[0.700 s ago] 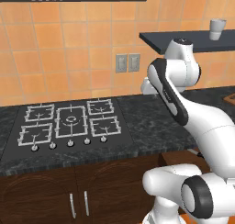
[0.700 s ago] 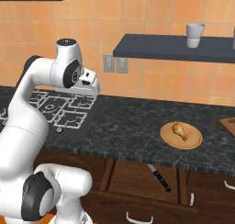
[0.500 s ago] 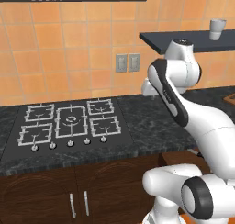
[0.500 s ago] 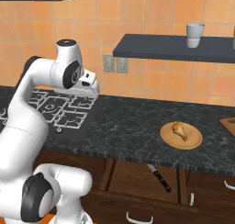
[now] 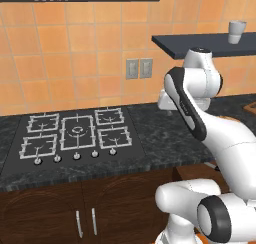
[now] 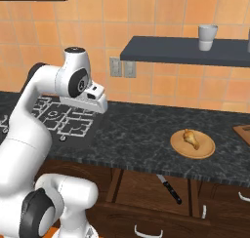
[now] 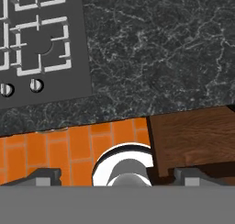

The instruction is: Pick up the knife from the drawer and place it on the cutting board. Then place the meat from the plate to the cutting board.

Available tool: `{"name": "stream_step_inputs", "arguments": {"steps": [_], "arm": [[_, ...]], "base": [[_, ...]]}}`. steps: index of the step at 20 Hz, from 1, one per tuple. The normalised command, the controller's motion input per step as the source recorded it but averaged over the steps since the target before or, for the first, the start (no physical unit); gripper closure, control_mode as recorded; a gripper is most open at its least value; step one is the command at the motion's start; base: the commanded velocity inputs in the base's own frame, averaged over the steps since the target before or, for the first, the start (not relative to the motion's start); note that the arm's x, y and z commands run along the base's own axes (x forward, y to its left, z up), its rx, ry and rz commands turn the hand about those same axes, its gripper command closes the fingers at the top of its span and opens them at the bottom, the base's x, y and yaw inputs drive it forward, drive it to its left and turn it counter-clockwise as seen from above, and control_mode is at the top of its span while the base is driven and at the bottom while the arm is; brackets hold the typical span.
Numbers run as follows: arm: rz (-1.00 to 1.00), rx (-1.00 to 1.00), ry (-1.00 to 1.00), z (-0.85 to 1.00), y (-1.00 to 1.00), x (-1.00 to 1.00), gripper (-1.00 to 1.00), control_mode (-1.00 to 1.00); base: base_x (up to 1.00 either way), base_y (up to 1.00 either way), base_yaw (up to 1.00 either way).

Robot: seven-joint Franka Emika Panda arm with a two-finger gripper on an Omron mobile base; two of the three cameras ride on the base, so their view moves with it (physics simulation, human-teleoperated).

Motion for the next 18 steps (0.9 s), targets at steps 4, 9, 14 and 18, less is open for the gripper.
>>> {"name": "stream_step_inputs", "arguments": {"steps": [4, 9, 14, 18], "arm": [[0.0, 0.0, 0.05, -0.03, 0.0, -0.11, -1.0, -1.0], [0.04, 0.0, -0.05, -0.13, -0.18, -0.74, -1.0, -1.0], [0.2, 0.0, -0.15, -0.31, -0.66, -0.73, -1.0, -1.0], [-0.02, 0.0, 0.01, -0.02, -0.02, 0.46, -1.0, -1.0]], "base": [[0.0, 0.0, 0.0], [0.0, 0.0, 0.0], [0.0, 0.0, 0.0], [0.0, 0.0, 0.0]]}}
